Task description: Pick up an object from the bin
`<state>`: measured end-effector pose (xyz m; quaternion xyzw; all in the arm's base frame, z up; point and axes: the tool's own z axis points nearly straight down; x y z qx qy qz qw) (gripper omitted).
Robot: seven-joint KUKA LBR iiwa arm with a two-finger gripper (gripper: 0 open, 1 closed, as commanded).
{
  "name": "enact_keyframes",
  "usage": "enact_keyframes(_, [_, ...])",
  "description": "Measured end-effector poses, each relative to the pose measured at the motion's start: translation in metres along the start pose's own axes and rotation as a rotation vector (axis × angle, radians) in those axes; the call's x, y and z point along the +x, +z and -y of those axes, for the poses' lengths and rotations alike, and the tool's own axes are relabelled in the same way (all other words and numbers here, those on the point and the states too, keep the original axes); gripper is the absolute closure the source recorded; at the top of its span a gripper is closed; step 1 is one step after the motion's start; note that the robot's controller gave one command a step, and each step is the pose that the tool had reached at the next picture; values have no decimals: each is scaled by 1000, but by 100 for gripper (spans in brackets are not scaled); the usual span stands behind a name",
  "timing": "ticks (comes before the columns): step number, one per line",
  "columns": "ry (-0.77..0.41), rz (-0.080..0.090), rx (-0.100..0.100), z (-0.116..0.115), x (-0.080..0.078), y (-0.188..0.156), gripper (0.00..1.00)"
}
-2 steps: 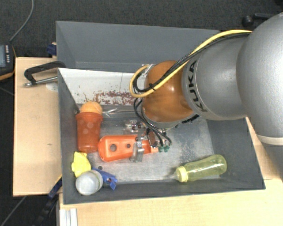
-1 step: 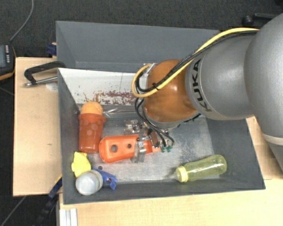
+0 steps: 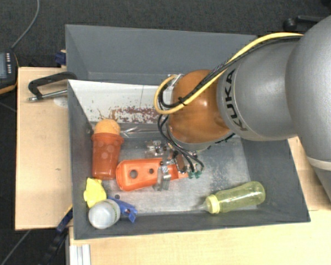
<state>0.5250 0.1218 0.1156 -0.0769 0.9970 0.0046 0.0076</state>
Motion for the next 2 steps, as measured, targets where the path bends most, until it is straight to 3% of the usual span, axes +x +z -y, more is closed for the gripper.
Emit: enact_keyframes(2, [0, 0, 0, 0, 0, 0, 100])
